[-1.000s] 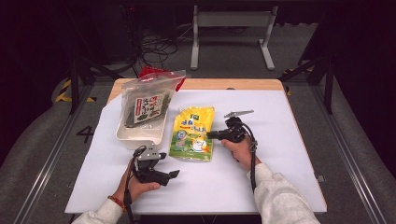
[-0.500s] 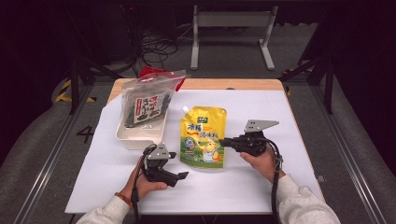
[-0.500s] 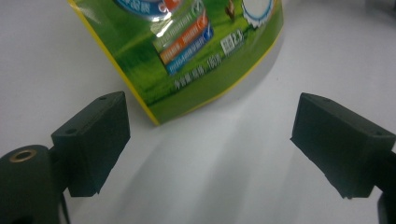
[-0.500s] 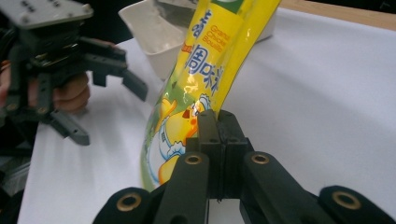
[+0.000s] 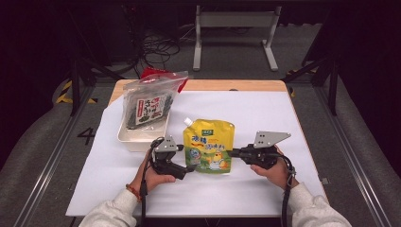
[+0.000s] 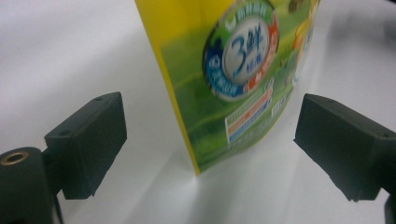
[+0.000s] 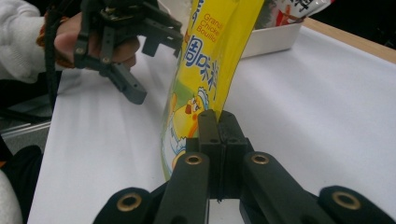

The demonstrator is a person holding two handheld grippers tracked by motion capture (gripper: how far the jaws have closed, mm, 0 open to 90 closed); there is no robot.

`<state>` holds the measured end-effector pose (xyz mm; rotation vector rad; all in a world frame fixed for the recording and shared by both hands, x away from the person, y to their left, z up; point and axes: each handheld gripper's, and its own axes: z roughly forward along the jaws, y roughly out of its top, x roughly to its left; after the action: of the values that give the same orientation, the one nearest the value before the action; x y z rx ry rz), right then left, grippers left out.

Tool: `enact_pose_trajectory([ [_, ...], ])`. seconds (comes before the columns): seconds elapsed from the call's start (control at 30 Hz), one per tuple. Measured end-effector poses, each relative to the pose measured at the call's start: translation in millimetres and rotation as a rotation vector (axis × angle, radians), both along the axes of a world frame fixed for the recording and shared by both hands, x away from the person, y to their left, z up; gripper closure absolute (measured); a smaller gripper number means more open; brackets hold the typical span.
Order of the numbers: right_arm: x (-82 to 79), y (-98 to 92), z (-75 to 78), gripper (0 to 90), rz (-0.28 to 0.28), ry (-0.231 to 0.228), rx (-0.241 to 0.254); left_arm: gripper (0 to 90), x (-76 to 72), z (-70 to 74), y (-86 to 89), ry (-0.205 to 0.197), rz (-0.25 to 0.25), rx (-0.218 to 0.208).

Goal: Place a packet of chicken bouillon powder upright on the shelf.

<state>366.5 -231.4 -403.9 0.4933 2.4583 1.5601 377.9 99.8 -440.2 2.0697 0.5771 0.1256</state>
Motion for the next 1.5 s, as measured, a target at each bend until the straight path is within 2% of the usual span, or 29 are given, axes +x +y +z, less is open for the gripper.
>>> enact_pose_trajectory([
  [0.03,-1.3,0.2,-0.3,90.0,0.004,-0.003,-0.002,9.8,0.2,2.8,-1.7,-0.01,-0.012,-0.017],
  [0.1,-2.5,0.3,-0.9,90.0,0.014,-0.012,-0.005,13.6,1.0,6.4,-4.4,-0.022,-0.021,-0.025],
  [0.17,-3.0,0.4,-0.7,89.9,0.013,-0.023,-0.007,24.6,1.4,9.7,-8.0,-0.044,-0.051,-0.037],
  [0.2,-3.3,0.9,-0.8,89.8,0.014,-0.024,-0.005,29.7,1.7,11.4,-10.8,-0.045,-0.062,-0.045],
  [0.3,-4.5,2.2,-0.8,89.7,0.018,-0.034,0.004,34.4,1.8,14.8,-18.0,-0.061,-0.087,-0.051],
  [0.37,-4.6,2.3,-0.5,89.6,0.016,-0.036,0.002,39.6,3.5,15.4,-19.1,-0.052,-0.109,-0.079],
  [0.47,-4.0,1.7,-3.6,89.5,-0.003,-0.032,-0.005,47.7,5.3,15.9,-21.2,-0.048,-0.138,-0.089],
  [0.57,-2.5,1.1,-4.3,88.4,-0.032,-0.033,-0.014,62.6,1.4,18.6,-22.8,-0.077,-0.168,-0.081],
  [0.6,-2.0,0.5,-4.2,87.7,-0.043,-0.03,-0.012,67.0,0.0,18.7,-22.5,-0.076,-0.179,-0.093],
  [0.67,-1.2,-0.8,-3.7,84.9,-0.059,-0.026,-0.005,71.0,-2.3,19.4,-22.6,-0.082,-0.178,-0.088],
  [0.73,-1.6,0.0,-3.5,83.3,-0.067,-0.024,-0.006,72.5,-3.4,19.1,-22.6,-0.087,-0.18,-0.089],
  [0.8,-2.8,1.9,-3.0,70.3,-0.087,-0.029,-0.013,73.0,-3.7,18.9,-22.2,-0.085,-0.178,-0.09],
  [0.87,-3.2,2.2,-2.2,67.5,-0.101,-0.016,-0.008,73.6,-5.3,20.3,-21.4,-0.1,-0.158,-0.084],
  [0.97,-5.8,-0.2,-0.6,49.0,-0.148,-0.01,-0.017,74.4,-5.9,22.4,-18.1,-0.109,-0.151,-0.084],
  [1.03,-7.5,-3.8,-0.6,47.1,-0.167,0.005,-0.019,74.4,-6.5,25.2,-15.3,-0.125,-0.146,-0.074],
  [1.1,-13.3,-10.6,-0.8,43.8,-0.185,-0.007,-0.045,74.5,-7.0,29.0,-11.2,-0.136,-0.141,-0.079],
  [1.3,-25.5,-29.5,-3.4,39.5,-0.218,0.014,-0.051,74.5,-8.1,41.2,2.9,-0.174,-0.124,-0.077],
  [1.4,-28.5,-33.7,-6.8,37.5,-0.224,0.031,-0.053,74.5,-11.3,53.3,18.5,-0.227,-0.104,-0.07],
  [1.5,-31.0,-33.6,-10.9,36.7,-0.23,0.045,-0.079,74.5,-13.4,63.5,33.5,-0.268,-0.093,-0.066],
])
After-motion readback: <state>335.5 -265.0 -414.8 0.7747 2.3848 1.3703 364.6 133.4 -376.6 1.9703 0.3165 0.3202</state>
